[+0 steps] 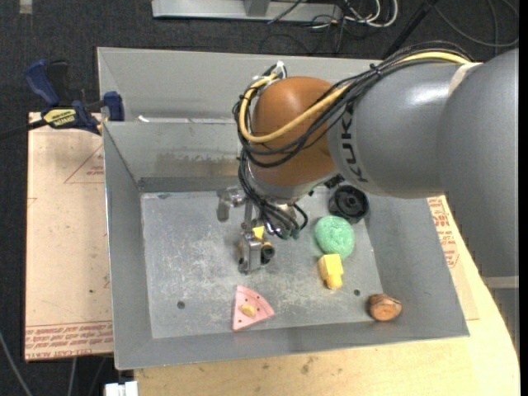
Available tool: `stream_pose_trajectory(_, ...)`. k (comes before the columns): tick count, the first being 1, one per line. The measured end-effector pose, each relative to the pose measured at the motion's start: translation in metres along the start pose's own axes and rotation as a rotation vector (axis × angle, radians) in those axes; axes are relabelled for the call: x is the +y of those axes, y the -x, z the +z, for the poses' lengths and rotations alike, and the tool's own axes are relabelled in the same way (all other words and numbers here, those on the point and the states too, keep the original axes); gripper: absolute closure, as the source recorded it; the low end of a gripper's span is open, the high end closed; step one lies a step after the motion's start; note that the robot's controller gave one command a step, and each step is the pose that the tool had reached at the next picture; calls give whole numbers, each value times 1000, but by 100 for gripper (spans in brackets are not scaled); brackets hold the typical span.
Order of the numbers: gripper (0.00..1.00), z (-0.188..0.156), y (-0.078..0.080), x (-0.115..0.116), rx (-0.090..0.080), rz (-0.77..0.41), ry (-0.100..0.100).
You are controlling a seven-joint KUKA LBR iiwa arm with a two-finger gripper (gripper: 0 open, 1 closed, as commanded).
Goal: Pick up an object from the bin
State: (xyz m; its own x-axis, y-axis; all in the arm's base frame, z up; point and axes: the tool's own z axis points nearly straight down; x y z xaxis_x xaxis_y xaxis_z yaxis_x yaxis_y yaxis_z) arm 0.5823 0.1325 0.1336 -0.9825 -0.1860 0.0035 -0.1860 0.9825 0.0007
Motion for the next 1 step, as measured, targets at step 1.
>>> stream_pose_trajectory(1, 0, 11, -8, -32, -6, 0, 1)
